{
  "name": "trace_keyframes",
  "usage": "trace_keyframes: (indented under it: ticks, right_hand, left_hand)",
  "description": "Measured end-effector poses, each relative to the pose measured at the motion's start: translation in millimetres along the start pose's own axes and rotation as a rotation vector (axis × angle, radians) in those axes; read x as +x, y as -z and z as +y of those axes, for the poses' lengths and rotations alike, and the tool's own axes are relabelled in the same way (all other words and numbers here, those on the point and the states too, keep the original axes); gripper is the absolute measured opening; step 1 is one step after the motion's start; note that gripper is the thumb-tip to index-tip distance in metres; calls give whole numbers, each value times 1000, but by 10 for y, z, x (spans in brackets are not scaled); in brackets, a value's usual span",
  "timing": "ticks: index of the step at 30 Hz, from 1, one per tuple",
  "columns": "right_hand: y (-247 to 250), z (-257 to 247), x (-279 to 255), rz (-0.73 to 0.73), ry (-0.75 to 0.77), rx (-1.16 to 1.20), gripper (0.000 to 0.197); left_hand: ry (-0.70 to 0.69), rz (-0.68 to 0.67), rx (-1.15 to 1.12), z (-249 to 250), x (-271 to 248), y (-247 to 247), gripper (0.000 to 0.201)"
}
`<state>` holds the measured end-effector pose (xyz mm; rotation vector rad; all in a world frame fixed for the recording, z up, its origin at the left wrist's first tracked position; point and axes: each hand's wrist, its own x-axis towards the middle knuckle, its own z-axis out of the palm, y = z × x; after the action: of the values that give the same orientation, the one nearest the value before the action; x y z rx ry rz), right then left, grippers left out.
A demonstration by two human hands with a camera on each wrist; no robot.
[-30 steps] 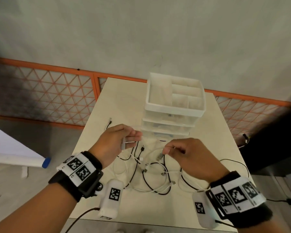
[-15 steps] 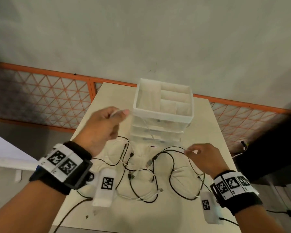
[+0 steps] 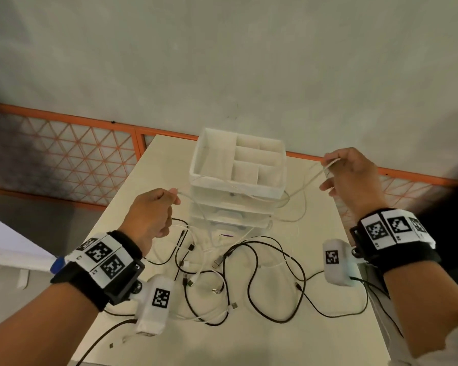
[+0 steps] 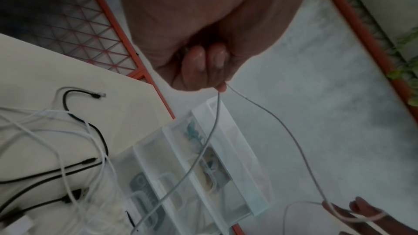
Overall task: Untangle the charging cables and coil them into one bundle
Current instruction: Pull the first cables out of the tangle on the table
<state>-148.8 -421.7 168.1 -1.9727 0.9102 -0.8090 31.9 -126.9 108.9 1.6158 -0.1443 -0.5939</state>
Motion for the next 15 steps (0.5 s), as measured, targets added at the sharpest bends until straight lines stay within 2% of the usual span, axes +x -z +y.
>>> trace_keyframes:
  ticks: [4,7,10,12,15]
  right_hand:
    - [-66,218,-4,-32,5,-8,14]
    - [-145,519,-64,-105,-61,-63,15]
    - [-134,611,-121,-12,-86,-106,4]
    - [-64,527,-132,45,-91,-166,25]
    - [-1,336,-211,-66,-73,-326,52]
  left_hand:
    - [-6,45,-41,7,4,30,28]
    - [-18,4,-43,-28,-12,26,28]
    - [-35,63,-51,-72,6,30,27]
    - [-45,124,-80,-81,23,45,28]
    - [-77,103,-78,-44,-7,2,28]
